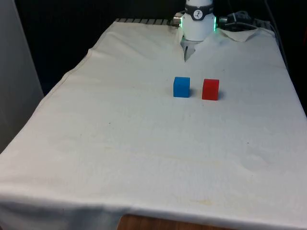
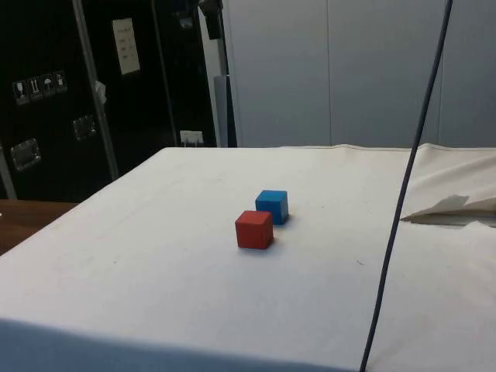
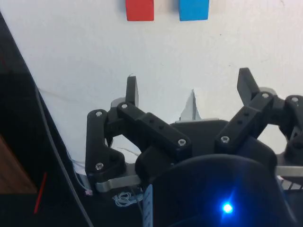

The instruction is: Stack the two cubes.

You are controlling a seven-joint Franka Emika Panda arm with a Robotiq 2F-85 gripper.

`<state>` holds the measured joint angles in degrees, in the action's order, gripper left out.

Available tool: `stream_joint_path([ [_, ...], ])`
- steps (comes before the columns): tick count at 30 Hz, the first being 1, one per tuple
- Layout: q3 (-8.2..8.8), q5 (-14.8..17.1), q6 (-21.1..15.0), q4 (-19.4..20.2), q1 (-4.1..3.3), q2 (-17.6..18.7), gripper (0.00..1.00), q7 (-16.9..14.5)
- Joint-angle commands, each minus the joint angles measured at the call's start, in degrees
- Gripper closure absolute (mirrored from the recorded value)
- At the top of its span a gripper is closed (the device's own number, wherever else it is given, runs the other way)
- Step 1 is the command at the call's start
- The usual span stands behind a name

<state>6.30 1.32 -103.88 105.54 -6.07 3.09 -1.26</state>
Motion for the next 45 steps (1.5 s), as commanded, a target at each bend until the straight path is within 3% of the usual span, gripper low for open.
stream_joint_path([
  [1,-0.23,-0.29,-0.29,0.23,-0.29,-0.11,0.0,0.63],
  [8,-1.72,-1.09,-0.34,0.46,-0.17,0.0,0.0,2.01],
  [11,-2.46,-2.29,-2.01,1.6,-0.46,-0.4,0.0,3.55],
  [17,-3.78,-2.81,-2.29,2.06,-0.23,-0.11,0.0,4.81],
  [26,-5.9,-4.87,-5.73,5.21,-0.52,-0.8,0.0,8.65],
  [27,-5.9,-4.35,-4.76,4.53,-0.29,-0.29,0.0,8.08],
  [30,-6.47,-5.27,-7.05,6.7,-0.57,-1.2,0.0,9.63],
  [36,-8.02,-6.19,-10.77,10.94,-0.57,-2.58,0.0,11.75],
  [37,-7.91,-5.61,-9.68,10.2,-0.4,-2.18,0.0,11.06],
  [39,-8.59,-6.53,-12.38,12.72,-0.63,-3.15,0.0,12.66],
  [45,-9.8,-7.1,-15.58,15.93,-0.63,-3.9,0.0,14.27],
])
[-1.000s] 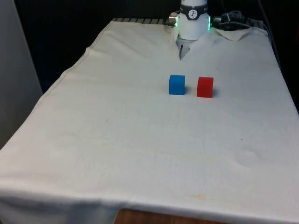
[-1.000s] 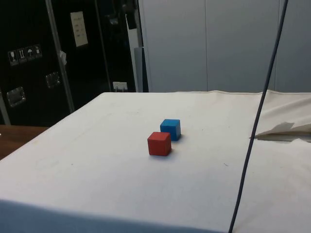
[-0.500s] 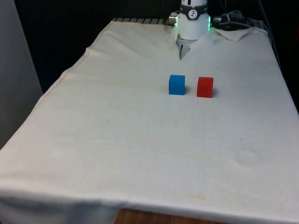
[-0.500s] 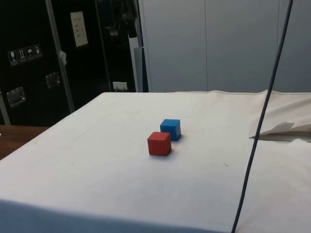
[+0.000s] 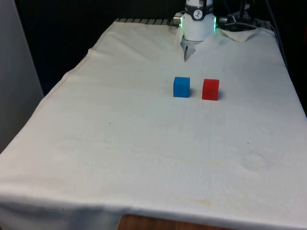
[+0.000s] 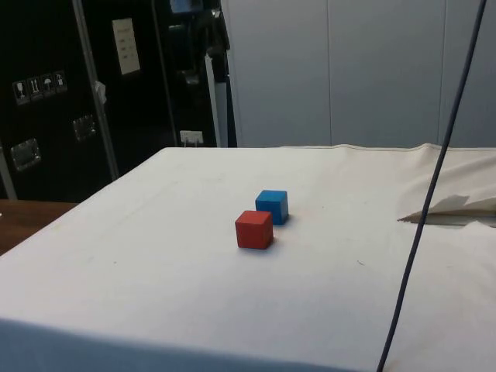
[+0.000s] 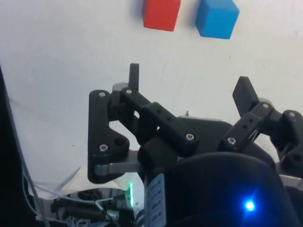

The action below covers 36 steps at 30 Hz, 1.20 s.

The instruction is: Stack the two cubes.

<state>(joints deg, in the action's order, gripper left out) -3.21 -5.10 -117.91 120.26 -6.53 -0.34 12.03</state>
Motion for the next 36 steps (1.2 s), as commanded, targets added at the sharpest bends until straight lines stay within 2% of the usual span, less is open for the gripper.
stream_joint_path([
  [1,-0.34,-0.17,-1.09,1.03,0.0,-0.17,0.0,0.52],
  [2,-0.34,-0.17,-1.09,1.03,0.0,-0.17,0.0,0.52],
  [5,-1.09,-1.03,-4.24,3.55,-0.17,-0.52,0.0,2.12],
  [9,-1.72,-1.38,-6.47,5.27,-0.17,-0.4,0.0,2.98],
  [10,-1.66,-0.8,-5.84,5.04,-0.06,-0.34,0.0,2.29],
  [11,-1.95,-1.55,-7.56,6.07,-0.17,-0.29,0.0,3.38],
  [18,-2.69,-1.83,-11.34,8.37,-0.11,0.69,0.0,4.41],
  [19,-2.58,-1.03,-10.26,8.08,-0.06,0.29,0.0,3.5],
  [21,-2.98,-1.89,-12.95,9.11,-0.17,1.38,0.0,4.76],
  [25,-3.32,-2.01,-15.64,10.37,-0.17,2.52,0.0,5.27],
  [26,-3.32,-1.15,-14.61,9.91,-0.06,2.46,0.0,4.35],
  [27,-3.38,-2.06,-16.27,10.66,-0.17,2.75,0.0,5.39],
  [31,-3.72,-2.12,-18.74,11.86,-0.17,3.84,0.0,5.79],
  [33,-3.78,-2.18,-19.6,12.26,-0.17,4.3,0.0,5.9],
  [34,-3.78,-1.2,-18.39,11.86,-0.06,3.9,0.0,4.87],
  [36,-3.84,-2.18,-20.28,12.61,-0.23,4.81,0.0,6.02],
])
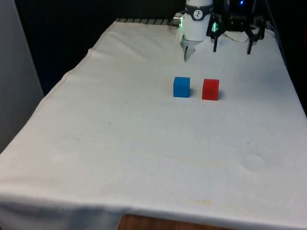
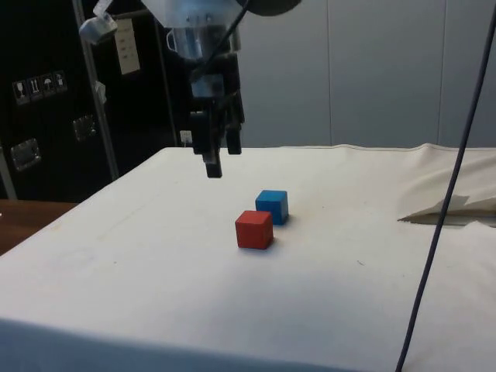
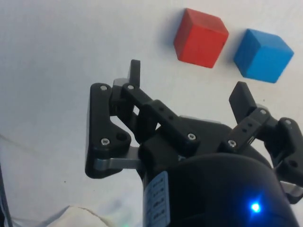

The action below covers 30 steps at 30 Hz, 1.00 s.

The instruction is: Stack the two cubes.

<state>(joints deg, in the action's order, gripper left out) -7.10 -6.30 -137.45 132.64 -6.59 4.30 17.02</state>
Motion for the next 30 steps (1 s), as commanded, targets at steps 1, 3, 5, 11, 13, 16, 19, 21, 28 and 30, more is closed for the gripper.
stream_joint_path([
  [1,0.0,-0.97,-1.09,0.4,-0.17,0.46,0.0,1.09],
  [3,-0.06,-1.03,-1.66,0.69,-0.23,1.03,0.0,1.15],
  [5,-0.06,-1.15,-2.52,1.2,-0.23,1.6,0.0,1.2],
  [11,-0.11,-1.49,-4.35,2.69,-0.23,2.18,0.0,1.55],
  [13,-0.11,-1.66,-5.44,3.5,-0.23,2.35,0.0,1.72],
  [16,-0.06,-1.89,-6.59,4.24,-0.23,2.52,0.0,1.89],
  [19,0.06,-2.58,-9.22,5.96,-0.29,2.64,0.0,2.41],
  [21,0.06,-3.04,-10.49,6.76,-0.29,2.75,0.0,2.81],
  [28,0.29,-4.81,-14.67,9.05,-0.17,3.55,0.0,4.53],
  [30,0.52,-5.04,-15.76,9.57,-0.11,3.9,0.0,4.76],
])
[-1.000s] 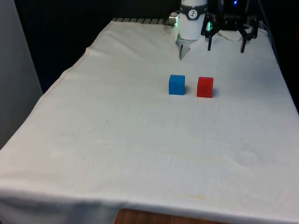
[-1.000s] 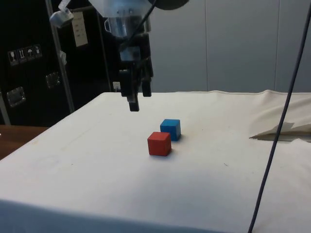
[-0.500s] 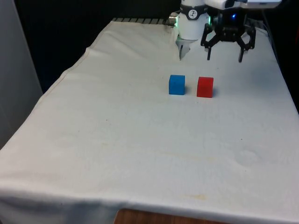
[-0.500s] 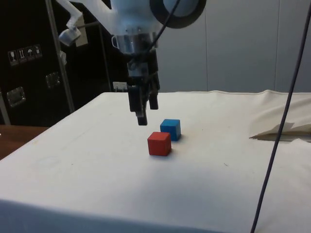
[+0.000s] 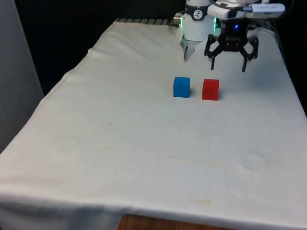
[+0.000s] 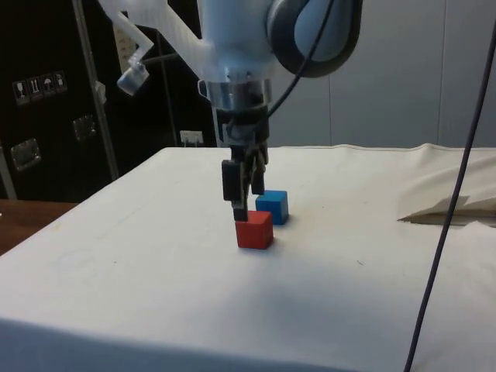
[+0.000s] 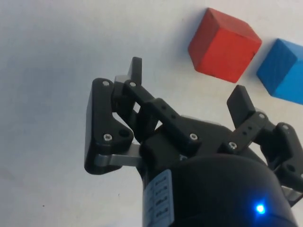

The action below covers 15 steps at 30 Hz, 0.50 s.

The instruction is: Stack the two cubes.

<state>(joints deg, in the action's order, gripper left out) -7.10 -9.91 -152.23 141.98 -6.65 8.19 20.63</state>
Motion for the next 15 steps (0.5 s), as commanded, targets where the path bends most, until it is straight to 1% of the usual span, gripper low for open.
stream_joint_path([
  [1,0.57,-1.55,-1.43,0.46,-0.11,0.17,0.0,1.2],
  [2,0.69,-1.6,-1.89,0.63,-0.17,0.34,0.0,1.2],
  [3,0.23,-0.11,-1.09,0.4,0.06,0.4,0.0,0.0],
  [4,0.74,-1.66,-2.23,0.74,-0.17,0.52,0.0,1.2],
  [5,0.86,-1.72,-3.04,1.09,-0.11,0.86,0.0,1.15],
  [8,0.97,-1.78,-3.67,1.32,-0.11,1.2,0.0,1.03],
  [11,0.97,-1.72,-3.78,1.38,-0.17,1.49,0.0,1.03],
  [12,0.86,-1.38,-3.67,1.32,-0.11,1.6,0.0,0.74],
  [13,0.46,-0.4,-3.09,1.2,0.11,1.66,0.0,0.0],
  [14,0.8,-1.26,-3.61,1.26,-0.06,1.6,0.0,0.69],
  [15,0.74,-1.09,-3.55,1.26,-0.06,1.6,0.0,0.57],
])
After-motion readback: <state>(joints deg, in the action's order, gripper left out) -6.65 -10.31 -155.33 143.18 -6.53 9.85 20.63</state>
